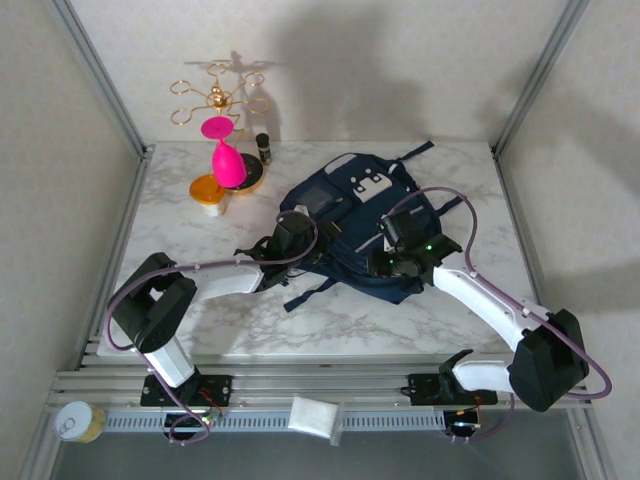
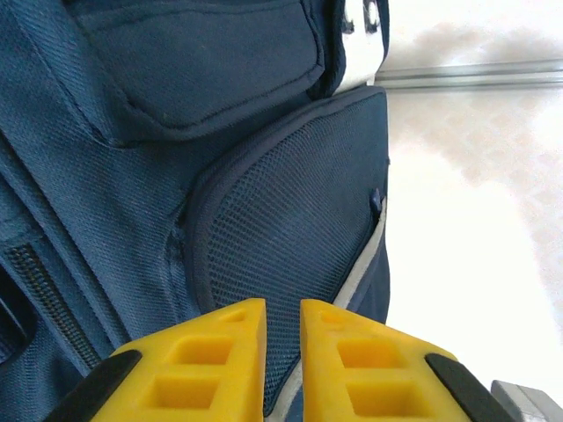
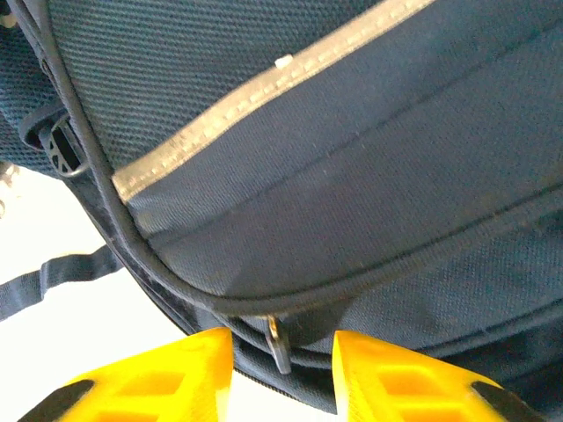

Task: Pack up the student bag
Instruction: Zip the student bag at the center of the table.

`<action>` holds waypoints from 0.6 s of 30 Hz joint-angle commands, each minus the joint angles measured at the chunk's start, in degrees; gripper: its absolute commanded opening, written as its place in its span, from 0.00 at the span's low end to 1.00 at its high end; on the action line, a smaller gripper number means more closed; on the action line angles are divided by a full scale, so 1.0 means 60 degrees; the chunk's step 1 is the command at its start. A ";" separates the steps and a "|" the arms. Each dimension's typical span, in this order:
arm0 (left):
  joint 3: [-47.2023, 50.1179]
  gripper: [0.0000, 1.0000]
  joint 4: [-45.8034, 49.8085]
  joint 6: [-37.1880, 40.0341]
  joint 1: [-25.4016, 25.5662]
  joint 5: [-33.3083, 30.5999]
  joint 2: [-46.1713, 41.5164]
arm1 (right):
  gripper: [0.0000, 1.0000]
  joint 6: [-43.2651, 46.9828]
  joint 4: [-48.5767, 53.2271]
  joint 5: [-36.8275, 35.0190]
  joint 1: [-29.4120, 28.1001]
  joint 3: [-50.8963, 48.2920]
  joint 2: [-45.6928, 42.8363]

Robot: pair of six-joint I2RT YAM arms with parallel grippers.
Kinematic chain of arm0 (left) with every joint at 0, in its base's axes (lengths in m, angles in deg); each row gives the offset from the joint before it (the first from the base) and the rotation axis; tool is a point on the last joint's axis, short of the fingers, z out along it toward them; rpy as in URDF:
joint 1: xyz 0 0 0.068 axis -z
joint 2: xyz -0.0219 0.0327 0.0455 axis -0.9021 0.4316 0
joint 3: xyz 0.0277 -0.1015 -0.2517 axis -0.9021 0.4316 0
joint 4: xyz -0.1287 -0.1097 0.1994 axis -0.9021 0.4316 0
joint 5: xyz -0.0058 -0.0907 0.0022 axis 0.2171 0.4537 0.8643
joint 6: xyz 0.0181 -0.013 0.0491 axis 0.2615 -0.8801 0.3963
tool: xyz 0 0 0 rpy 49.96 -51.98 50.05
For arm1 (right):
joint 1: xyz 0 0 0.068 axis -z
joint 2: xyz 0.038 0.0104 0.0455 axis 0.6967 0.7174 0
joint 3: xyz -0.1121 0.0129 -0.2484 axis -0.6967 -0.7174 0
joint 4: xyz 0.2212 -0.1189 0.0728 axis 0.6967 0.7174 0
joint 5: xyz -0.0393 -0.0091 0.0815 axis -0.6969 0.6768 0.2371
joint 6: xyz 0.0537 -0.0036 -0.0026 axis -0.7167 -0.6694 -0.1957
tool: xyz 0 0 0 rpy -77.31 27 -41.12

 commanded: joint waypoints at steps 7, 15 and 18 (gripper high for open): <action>-0.0046 0.20 -0.0435 -0.0269 0.0193 0.0024 0.0200 | 0.31 0.0173 -0.1220 0.0761 0.0015 -0.0961 -0.0032; -0.0105 0.33 -0.1111 -0.1508 0.0698 0.0045 0.0619 | 0.18 0.0821 -0.2151 -0.0308 0.0014 -0.1189 0.0082; -0.0034 0.39 -0.1523 -0.2265 0.0982 -0.0167 0.0885 | 0.12 0.0984 -0.2334 -0.0139 0.0005 -0.1152 0.0130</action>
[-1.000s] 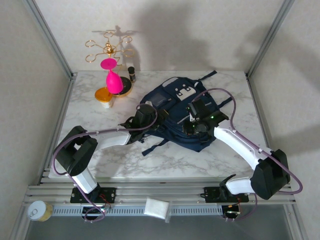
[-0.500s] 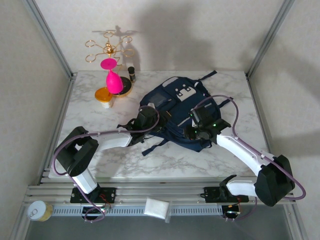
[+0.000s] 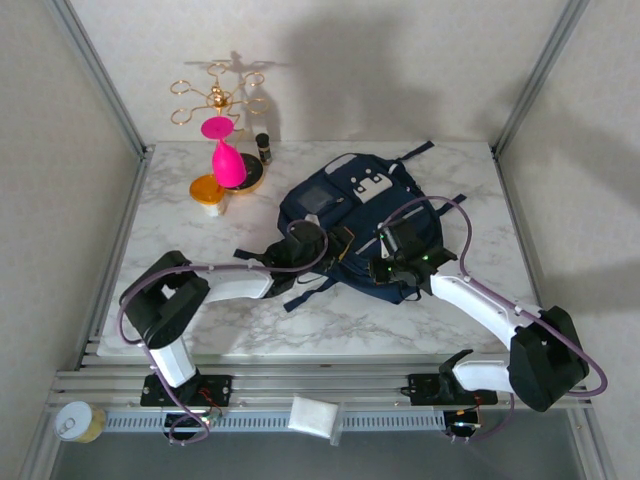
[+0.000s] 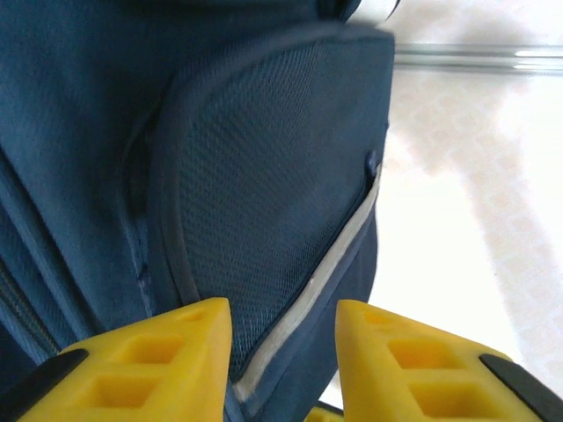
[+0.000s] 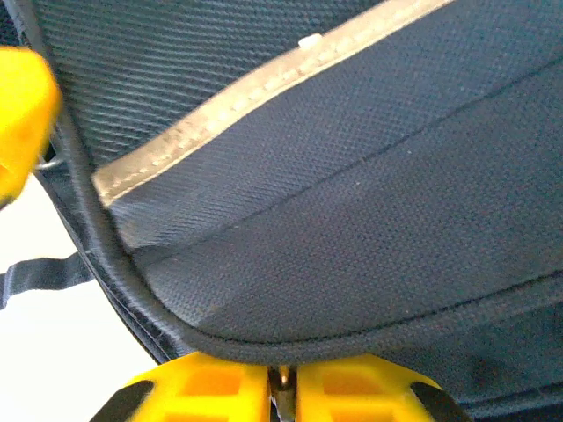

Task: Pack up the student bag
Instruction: Zip the student bag at the center of the table.

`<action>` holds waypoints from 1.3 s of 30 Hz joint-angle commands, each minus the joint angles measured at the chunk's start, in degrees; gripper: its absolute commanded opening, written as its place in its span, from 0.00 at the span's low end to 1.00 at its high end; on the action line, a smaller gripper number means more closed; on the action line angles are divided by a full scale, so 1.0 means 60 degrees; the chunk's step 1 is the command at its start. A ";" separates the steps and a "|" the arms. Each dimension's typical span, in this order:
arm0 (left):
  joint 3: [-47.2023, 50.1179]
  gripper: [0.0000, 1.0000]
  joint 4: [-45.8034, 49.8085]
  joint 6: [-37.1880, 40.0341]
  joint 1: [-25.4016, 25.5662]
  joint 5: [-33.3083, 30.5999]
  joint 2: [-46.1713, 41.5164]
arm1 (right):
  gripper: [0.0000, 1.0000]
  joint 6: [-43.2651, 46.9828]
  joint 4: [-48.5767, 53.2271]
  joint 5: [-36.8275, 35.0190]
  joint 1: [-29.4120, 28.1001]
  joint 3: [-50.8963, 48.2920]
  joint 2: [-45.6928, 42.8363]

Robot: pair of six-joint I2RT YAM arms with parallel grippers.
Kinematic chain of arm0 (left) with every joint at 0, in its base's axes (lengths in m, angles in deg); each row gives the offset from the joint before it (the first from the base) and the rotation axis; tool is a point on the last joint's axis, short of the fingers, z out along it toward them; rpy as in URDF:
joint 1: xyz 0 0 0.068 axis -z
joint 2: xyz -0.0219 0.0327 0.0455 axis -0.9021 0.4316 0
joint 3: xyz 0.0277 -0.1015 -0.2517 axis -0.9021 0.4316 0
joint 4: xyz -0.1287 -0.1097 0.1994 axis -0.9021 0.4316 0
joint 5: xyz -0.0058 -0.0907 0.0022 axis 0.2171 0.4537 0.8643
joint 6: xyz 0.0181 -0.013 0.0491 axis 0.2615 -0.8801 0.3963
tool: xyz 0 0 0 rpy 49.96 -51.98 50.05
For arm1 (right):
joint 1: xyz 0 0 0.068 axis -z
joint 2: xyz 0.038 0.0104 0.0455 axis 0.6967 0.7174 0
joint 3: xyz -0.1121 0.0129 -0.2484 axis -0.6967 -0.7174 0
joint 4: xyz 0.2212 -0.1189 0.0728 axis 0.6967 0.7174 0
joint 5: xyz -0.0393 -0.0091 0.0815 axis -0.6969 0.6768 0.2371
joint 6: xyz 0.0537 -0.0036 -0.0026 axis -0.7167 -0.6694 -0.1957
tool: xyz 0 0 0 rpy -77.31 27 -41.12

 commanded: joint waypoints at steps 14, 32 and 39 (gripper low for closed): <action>0.0255 0.50 -0.0351 -0.2694 0.1324 -0.1578 0.0362 | 0.00 -0.0034 0.0707 -0.0614 0.0006 0.0765 -0.0205; -0.1000 0.13 0.0465 -0.2595 0.1317 -0.3150 0.1175 | 0.00 -0.0153 0.0869 -0.0733 0.0012 0.0913 -0.0068; -0.0263 0.00 0.2009 -0.1236 0.0599 -0.3235 -0.0073 | 0.00 -0.0792 0.2679 -0.1617 0.0100 0.1621 0.0002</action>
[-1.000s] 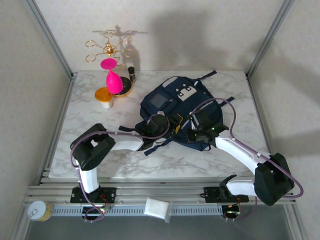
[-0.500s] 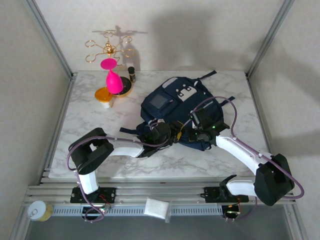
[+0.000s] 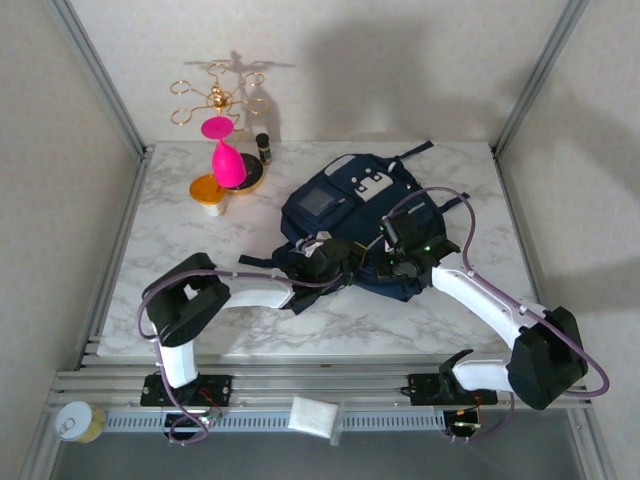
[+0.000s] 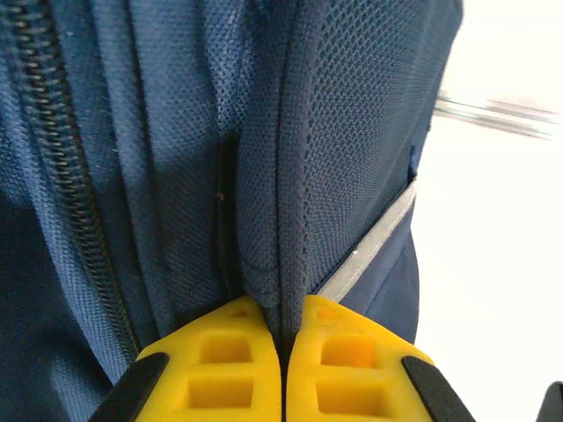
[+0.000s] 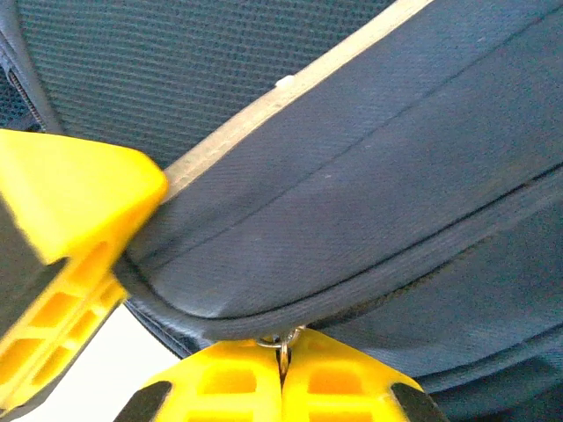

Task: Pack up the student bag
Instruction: Zip the student bag at the center of the table.

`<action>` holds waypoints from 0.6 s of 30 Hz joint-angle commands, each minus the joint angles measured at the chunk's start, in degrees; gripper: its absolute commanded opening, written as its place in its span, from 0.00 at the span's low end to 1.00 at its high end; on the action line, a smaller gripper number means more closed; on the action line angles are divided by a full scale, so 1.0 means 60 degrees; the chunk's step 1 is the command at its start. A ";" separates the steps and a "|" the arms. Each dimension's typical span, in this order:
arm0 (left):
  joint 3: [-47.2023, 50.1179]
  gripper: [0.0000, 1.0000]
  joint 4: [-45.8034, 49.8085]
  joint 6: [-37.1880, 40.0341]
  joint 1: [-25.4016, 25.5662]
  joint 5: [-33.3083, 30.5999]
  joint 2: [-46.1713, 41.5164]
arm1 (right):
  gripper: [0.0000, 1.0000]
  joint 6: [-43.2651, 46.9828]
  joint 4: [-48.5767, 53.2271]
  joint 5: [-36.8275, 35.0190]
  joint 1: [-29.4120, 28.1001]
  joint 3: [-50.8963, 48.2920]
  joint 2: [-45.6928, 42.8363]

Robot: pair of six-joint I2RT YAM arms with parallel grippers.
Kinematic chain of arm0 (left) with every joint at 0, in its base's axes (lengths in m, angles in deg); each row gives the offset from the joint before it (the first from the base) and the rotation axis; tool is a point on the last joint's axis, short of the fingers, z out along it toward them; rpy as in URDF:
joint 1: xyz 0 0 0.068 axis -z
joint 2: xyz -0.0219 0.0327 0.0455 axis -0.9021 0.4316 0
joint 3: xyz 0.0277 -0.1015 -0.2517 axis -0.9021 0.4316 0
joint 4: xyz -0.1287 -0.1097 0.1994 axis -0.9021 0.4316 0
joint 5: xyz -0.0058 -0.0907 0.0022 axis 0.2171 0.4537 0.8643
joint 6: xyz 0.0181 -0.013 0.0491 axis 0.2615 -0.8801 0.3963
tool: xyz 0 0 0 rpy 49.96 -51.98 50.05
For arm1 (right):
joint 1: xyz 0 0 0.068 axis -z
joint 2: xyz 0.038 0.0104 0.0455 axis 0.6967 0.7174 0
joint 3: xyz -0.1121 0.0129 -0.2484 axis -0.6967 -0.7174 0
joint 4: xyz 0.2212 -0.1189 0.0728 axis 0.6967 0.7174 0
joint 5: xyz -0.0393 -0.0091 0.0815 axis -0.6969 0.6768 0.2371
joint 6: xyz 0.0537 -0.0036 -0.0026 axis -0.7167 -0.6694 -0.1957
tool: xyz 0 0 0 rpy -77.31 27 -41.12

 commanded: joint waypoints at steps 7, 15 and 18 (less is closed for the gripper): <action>0.1113 0.00 0.3848 0.3844 -0.2339 0.0086 -0.2178 | 0.00 -0.0725 0.1886 -0.0834 0.0126 0.0759 -0.0055; 0.1655 0.00 0.4872 0.7111 -0.5165 0.1786 -0.3705 | 0.00 0.0003 0.0458 0.0374 -0.0102 0.1367 0.1006; 0.1433 0.24 0.4601 0.7179 -0.5189 0.2987 -0.3823 | 0.00 -0.0136 -0.0344 0.1105 -0.0932 0.1738 0.1594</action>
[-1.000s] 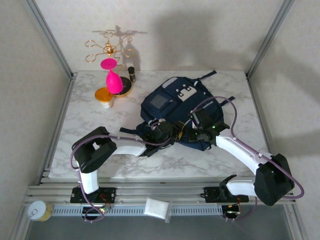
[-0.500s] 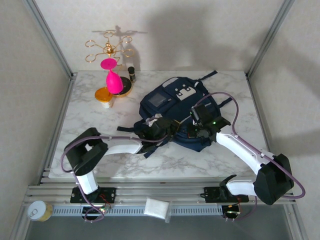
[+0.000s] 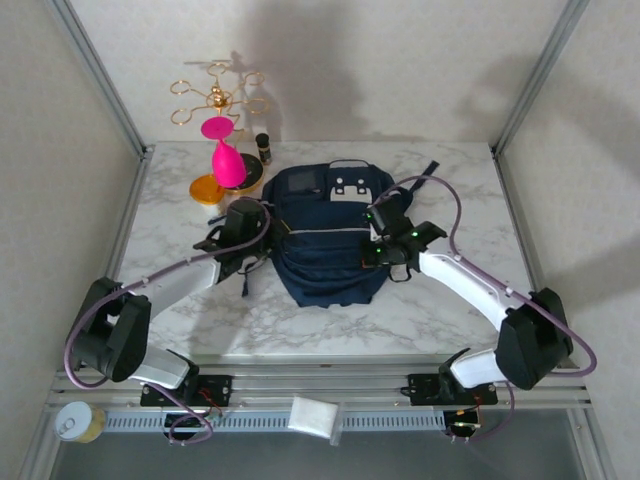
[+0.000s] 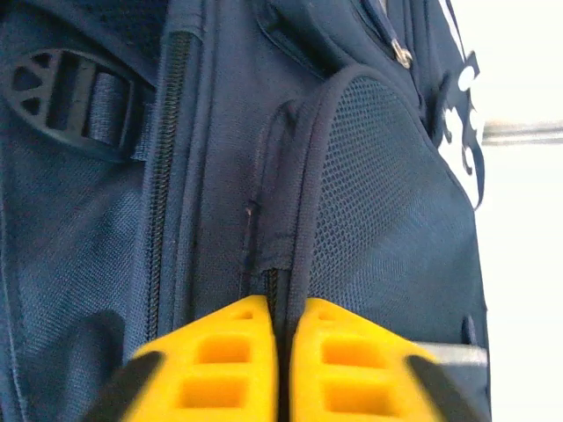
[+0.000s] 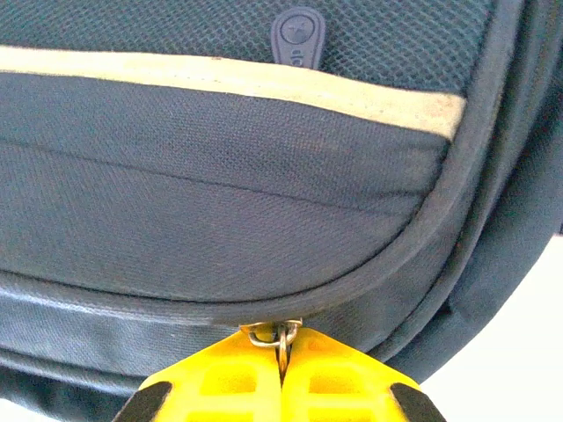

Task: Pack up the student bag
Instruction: Zip the student bag at the center of the table.

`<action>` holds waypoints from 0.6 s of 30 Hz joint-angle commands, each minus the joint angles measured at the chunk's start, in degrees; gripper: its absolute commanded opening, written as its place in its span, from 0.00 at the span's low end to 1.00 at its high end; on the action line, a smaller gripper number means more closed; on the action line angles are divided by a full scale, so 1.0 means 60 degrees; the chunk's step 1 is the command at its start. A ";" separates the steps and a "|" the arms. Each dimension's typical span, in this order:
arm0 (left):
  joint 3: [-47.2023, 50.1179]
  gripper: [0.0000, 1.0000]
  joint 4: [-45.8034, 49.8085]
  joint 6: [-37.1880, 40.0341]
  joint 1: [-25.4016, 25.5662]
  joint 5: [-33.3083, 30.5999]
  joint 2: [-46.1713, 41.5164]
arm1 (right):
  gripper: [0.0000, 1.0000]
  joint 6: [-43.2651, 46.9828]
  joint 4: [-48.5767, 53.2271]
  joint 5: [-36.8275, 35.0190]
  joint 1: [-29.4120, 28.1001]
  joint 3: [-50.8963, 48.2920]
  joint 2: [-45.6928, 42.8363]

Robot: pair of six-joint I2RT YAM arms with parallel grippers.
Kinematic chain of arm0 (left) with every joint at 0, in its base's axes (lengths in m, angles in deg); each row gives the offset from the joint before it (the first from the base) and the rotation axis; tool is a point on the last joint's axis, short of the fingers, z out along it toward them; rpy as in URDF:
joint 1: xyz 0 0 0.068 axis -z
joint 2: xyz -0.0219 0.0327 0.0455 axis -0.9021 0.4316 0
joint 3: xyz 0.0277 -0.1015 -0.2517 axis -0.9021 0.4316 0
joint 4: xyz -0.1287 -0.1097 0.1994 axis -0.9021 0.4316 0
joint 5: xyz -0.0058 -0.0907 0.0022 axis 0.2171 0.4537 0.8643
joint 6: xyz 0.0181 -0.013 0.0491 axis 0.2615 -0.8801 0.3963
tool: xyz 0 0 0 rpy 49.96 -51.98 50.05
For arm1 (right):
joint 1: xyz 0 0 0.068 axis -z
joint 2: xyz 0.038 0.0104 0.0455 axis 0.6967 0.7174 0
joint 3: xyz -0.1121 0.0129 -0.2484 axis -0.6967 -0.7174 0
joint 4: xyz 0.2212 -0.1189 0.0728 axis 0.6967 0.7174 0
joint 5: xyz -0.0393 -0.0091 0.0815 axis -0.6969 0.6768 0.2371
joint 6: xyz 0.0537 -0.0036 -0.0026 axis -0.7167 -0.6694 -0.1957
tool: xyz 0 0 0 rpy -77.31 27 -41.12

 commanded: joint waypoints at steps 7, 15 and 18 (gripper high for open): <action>0.1635 0.58 -0.1251 -0.3105 0.1627 -0.0997 -0.2078 | 0.00 -0.0274 -0.1269 0.0480 -0.0844 0.0122 0.0542; 0.1387 0.61 -0.2383 -0.5442 0.3052 -0.3003 -0.0799 | 0.00 0.0015 -0.1498 0.0627 -0.0831 -0.0153 0.0520; 0.0816 0.46 -0.1937 -0.5494 0.3058 -0.3344 -0.0080 | 0.00 0.0099 -0.1316 0.0343 -0.0807 -0.0135 0.0469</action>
